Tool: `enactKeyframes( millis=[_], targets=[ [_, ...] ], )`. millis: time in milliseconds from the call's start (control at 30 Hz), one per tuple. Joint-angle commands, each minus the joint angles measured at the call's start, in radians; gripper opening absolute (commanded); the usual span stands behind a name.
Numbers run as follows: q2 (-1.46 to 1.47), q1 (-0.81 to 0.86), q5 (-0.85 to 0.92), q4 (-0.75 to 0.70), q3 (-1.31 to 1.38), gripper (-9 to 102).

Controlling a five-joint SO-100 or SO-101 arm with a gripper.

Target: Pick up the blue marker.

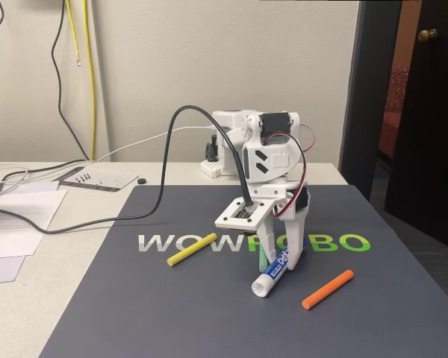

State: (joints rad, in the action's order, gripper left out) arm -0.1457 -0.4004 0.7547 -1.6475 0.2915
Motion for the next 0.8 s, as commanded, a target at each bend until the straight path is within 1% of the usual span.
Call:
enactKeyframes(
  millis=[0, 167, 400, 567, 767],
  targets=[
    [-0.081, -0.002, -0.058, -0.029, 0.023, 0],
    [-0.181, -0.029, -0.178, -0.183, 0.025, 0],
    [-0.393, -0.038, -0.365, -0.387, 0.025, 0],
    [-0.592, -0.006, -0.600, -0.403, -0.012, 0],
    [-0.914, 0.005, -0.724, -0.402, -0.331, 0]
  ],
)
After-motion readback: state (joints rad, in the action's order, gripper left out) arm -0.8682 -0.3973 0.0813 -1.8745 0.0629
